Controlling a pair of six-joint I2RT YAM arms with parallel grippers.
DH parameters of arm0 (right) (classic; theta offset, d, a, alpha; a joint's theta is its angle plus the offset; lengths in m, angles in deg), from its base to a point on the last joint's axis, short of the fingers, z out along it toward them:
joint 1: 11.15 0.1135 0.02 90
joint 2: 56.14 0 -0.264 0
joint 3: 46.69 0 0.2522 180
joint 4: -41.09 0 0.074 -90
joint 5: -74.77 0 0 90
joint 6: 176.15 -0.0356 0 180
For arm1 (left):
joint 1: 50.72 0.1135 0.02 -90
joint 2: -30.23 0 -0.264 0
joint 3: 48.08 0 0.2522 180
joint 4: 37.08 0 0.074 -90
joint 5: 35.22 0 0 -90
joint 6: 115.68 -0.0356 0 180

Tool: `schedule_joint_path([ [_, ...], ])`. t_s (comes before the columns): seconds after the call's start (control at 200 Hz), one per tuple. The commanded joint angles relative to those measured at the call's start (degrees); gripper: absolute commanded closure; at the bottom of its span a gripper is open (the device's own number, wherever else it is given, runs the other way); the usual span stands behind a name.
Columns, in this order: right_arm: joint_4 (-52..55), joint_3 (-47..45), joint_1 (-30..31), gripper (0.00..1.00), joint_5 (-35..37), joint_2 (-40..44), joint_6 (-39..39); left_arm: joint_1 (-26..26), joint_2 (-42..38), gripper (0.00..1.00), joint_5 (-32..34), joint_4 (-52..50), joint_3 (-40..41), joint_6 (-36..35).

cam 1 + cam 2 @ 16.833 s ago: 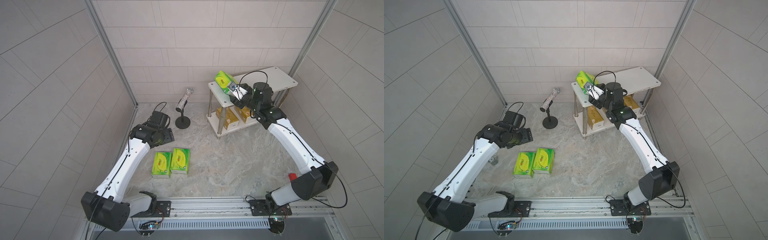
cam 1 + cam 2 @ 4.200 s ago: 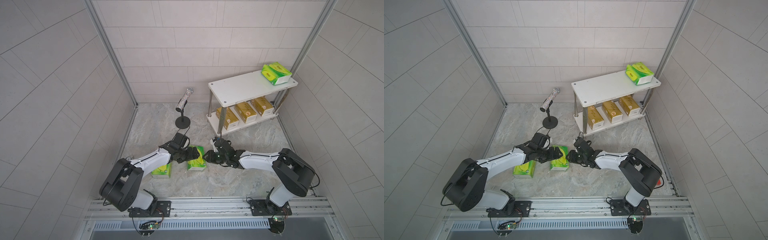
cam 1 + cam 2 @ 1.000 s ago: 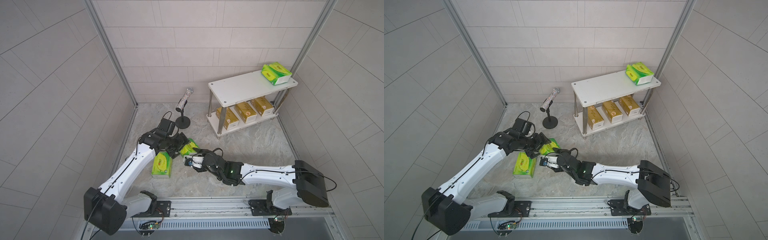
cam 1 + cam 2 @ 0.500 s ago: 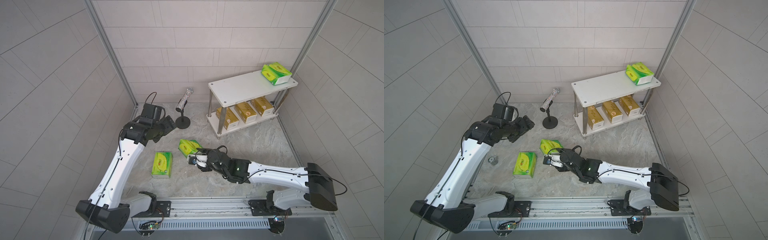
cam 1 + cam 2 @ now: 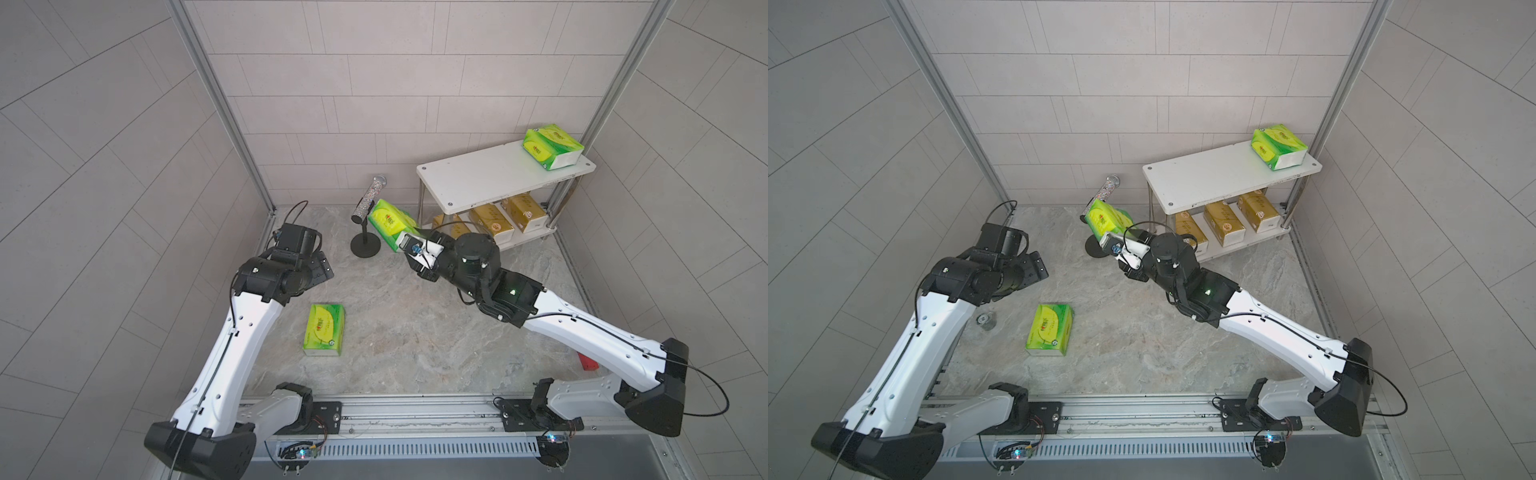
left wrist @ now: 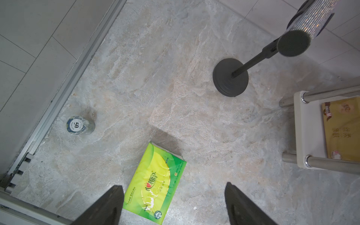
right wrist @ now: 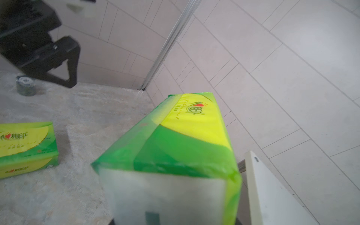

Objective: Place the tissue boxes on the shelf by color
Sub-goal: Pick up the box of tissues from the center of the board, then place a box of tissues on the shelf.

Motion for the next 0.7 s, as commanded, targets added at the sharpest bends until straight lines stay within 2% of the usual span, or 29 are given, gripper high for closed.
schedule_joint_path([
  [0.0, -1.5, 6.5, -2.9, 0.48, -3.6, -0.6, 1.2, -0.1, -0.7, 0.11, -1.4, -0.1, 2.7, -1.0],
  [0.345, -1.0, 18.0, -18.7, 0.48, -8.2, -8.1, 6.1, -0.6, 2.3, 0.11, -3.5, -1.7, 4.6, -6.7],
  [0.505, -1.8, 19.2, -23.9, 0.48, -9.7, -10.2, 9.7, -0.9, 3.4, 0.12, -4.8, -1.7, 4.7, -7.0],
  [0.695, 1.3, 20.1, -28.8, 0.46, -12.0, -12.2, 12.5, -1.2, 5.5, 0.12, -10.2, 0.2, 5.0, -6.0],
])
